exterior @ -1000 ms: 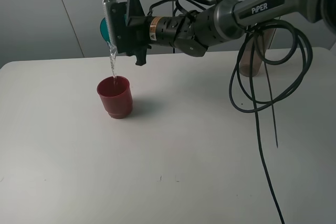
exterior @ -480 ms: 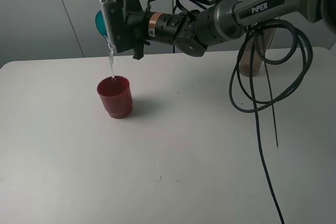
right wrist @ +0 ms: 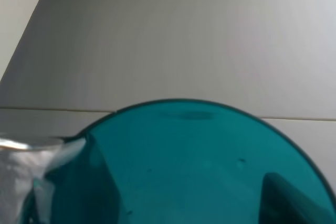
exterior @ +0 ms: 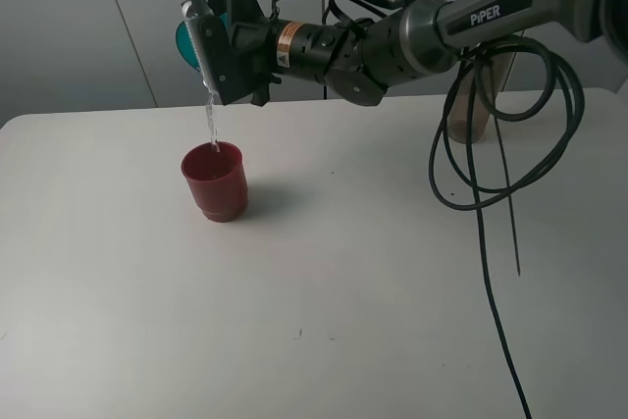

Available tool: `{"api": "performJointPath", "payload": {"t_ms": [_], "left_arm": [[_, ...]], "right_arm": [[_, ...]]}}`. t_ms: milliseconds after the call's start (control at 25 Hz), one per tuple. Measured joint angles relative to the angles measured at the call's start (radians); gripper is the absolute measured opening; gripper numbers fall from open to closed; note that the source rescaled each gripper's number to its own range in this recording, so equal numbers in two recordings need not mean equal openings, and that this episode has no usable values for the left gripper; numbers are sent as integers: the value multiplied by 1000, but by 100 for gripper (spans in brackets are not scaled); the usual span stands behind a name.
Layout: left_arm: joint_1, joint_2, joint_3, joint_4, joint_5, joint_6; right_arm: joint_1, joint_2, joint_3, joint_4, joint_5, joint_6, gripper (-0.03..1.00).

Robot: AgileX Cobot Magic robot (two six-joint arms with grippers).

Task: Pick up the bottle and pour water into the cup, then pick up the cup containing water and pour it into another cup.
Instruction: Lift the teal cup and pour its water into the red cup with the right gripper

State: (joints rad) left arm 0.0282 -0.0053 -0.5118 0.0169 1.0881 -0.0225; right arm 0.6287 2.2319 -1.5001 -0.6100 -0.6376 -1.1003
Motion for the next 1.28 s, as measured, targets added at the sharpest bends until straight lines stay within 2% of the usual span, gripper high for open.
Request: {"api": "performJointPath", "payload": {"t_ms": [960,1280], "left_arm": [[0,0,0,0,0,0],[0,0,0,0,0,0]], "right_arm": [[17,18,-4,0,-34,-165,4],[17,20,-4,-33,-36,-201,4]]}}
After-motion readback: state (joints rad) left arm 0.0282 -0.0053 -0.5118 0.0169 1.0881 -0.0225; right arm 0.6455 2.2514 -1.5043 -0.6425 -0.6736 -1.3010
